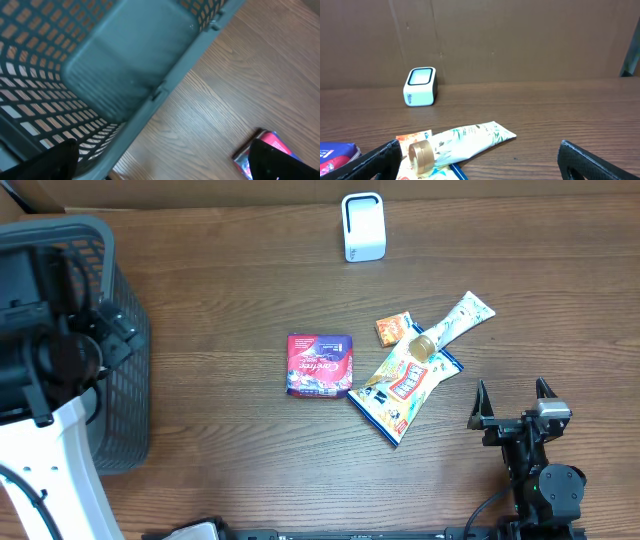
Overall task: Scan the item barcode
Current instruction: 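Move the left gripper back to the basket edge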
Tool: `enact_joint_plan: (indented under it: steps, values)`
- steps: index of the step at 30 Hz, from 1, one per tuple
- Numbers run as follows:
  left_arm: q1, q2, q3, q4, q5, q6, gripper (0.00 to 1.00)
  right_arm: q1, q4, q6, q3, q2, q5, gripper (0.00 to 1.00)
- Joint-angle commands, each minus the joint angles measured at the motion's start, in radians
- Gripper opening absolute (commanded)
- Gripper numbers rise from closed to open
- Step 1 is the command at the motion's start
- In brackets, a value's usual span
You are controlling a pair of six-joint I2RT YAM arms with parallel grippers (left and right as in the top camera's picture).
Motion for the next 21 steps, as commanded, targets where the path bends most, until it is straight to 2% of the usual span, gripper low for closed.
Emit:
enact_joint_plan:
  steps: [1,3,6,9,10,14,21]
  values:
    - [0.043,-0.005,-0.005,-0.002,0.142,0.092,0.91,0.003,0.006,-0.004,-0.010,-0.010,0.009,1.00]
    - [0.042,-0.005,-0.015,-0.002,0.155,0.096,0.79,0.003,0.006,-0.004,-0.010,-0.010,0.009,1.00]
    - [0.042,-0.005,-0.054,-0.002,0.175,0.096,0.51,0.003,0.006,-0.004,-0.010,-0.010,0.009,1.00]
    - [0.042,-0.005,-0.117,-0.002,0.176,0.096,0.13,0.003,0.006,-0.004,-0.010,-0.010,0.009,1.00]
    - [0.042,-0.005,-0.143,-0.002,0.182,0.096,0.04,0.003,0.006,-0.004,-0.010,-0.010,0.009,1.00]
    - [0.042,-0.003,-0.250,0.003,0.211,0.096,0.04,0.003,0.006,-0.004,-0.010,-0.010,0.009,1.00]
    - [0.042,-0.001,-0.373,0.051,0.151,0.091,0.04,0.003,0.006,-0.004,-0.010,-0.010,0.009,1.00]
